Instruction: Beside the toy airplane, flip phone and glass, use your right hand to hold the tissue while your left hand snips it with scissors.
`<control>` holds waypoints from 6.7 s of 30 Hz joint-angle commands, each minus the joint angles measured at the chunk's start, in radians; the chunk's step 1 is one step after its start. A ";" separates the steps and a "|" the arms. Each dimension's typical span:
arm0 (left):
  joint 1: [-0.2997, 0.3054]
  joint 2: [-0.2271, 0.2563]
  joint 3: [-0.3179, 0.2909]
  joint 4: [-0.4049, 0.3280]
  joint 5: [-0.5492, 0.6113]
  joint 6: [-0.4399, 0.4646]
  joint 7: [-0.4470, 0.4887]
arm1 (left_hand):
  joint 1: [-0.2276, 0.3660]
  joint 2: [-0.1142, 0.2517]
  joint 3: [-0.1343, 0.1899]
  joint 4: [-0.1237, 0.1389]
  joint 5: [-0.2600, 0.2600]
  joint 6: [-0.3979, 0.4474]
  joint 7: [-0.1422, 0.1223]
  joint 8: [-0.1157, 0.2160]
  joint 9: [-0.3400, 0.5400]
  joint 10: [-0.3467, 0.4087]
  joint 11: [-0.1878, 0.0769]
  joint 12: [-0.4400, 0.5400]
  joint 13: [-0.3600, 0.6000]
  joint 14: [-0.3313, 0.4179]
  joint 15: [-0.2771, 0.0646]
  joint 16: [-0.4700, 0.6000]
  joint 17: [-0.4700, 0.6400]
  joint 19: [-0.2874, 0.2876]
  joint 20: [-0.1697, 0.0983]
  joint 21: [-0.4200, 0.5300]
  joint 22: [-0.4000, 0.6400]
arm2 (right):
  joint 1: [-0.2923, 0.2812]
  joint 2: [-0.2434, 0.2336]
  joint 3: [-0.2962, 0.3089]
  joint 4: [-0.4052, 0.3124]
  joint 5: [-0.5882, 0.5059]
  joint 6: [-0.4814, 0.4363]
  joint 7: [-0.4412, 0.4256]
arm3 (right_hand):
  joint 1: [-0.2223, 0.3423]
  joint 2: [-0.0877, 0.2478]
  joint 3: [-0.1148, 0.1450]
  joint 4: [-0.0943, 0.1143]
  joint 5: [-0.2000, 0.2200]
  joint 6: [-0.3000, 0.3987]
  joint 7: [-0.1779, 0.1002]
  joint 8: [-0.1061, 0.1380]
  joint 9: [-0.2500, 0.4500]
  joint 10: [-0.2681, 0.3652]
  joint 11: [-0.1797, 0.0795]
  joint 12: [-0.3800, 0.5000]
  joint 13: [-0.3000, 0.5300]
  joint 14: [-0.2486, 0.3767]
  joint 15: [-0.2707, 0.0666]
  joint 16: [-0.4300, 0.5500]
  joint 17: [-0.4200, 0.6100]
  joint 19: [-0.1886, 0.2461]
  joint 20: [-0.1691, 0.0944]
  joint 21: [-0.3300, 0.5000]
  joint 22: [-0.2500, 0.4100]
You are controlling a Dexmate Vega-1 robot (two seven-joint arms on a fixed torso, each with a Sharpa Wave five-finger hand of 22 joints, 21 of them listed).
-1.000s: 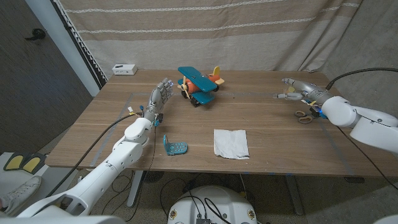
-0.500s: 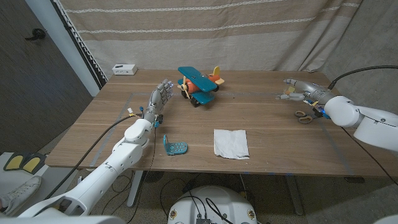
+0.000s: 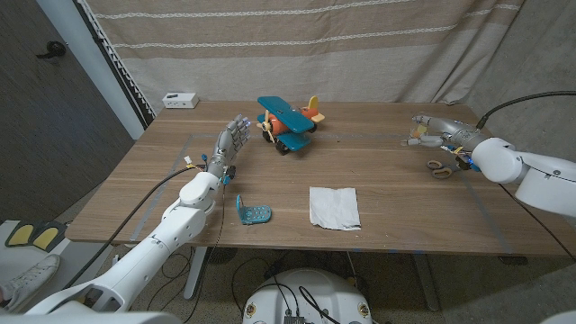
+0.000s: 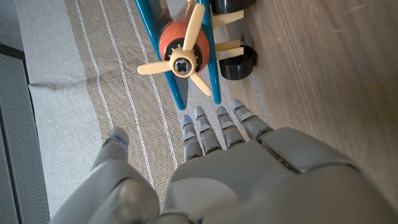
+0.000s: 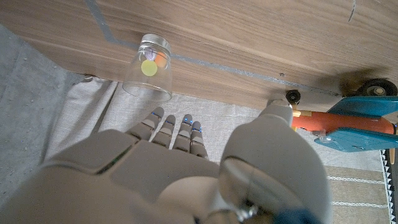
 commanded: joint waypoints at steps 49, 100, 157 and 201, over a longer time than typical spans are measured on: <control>0.005 0.006 -0.001 -0.028 0.000 0.035 0.026 | 0.009 0.008 -0.001 0.002 0.001 0.011 0.002 0.000 0.005 0.015 -0.003 -0.003 0.005 0.008 -0.140 -0.003 0.004 0.002 -0.058 0.004 0.003 | 0.042 -0.148 -0.074 -0.001 -0.067 -0.084 0.106 | 0.055 0.004 0.003 -0.021 0.018 -0.014 -0.003 -0.004 0.003 -0.005 -0.011 -0.005 0.003 -0.019 -0.083 -0.006 0.001 0.003 -0.011 -0.006 0.002; 0.004 0.009 0.006 -0.034 0.004 0.044 0.023 | 0.007 0.011 -0.002 0.004 0.000 0.012 -0.001 -0.002 0.005 0.018 0.003 -0.006 0.006 -0.002 -0.137 -0.004 0.004 0.000 -0.060 0.004 0.003 | -0.043 -0.220 -0.052 0.059 0.091 -0.095 0.001 | 0.125 0.021 0.013 -0.028 0.016 0.029 -0.071 0.007 0.006 0.044 -0.069 0.009 0.005 0.030 -0.144 0.002 0.001 0.068 -0.051 0.005 0.003; 0.027 0.007 -0.002 -0.062 0.011 0.023 0.043 | 0.008 0.011 -0.005 0.003 0.000 0.017 0.001 -0.001 0.005 0.025 0.002 -0.006 0.006 0.002 -0.137 -0.003 0.004 0.011 -0.069 0.005 0.004 | 0.068 -0.173 -0.162 0.138 -0.046 -0.099 0.127 | 0.192 0.040 0.024 -0.026 -0.027 0.049 -0.089 0.005 0.007 0.086 -0.094 0.014 0.005 0.144 -0.175 0.017 0.004 0.173 -0.119 0.006 0.000; 0.062 0.016 -0.009 -0.096 0.020 0.025 0.074 | -0.001 0.011 -0.008 0.007 0.000 0.021 0.001 -0.001 0.005 0.026 0.002 -0.006 0.007 0.003 -0.140 -0.003 0.005 0.009 -0.067 0.004 0.004 | 0.170 -0.103 -0.219 0.204 -0.207 -0.062 0.263 | 0.289 0.064 0.065 -0.036 -0.033 0.147 -0.147 0.031 0.012 0.125 -0.126 0.013 0.007 0.118 -0.185 -0.007 0.003 0.168 -0.136 -0.010 0.002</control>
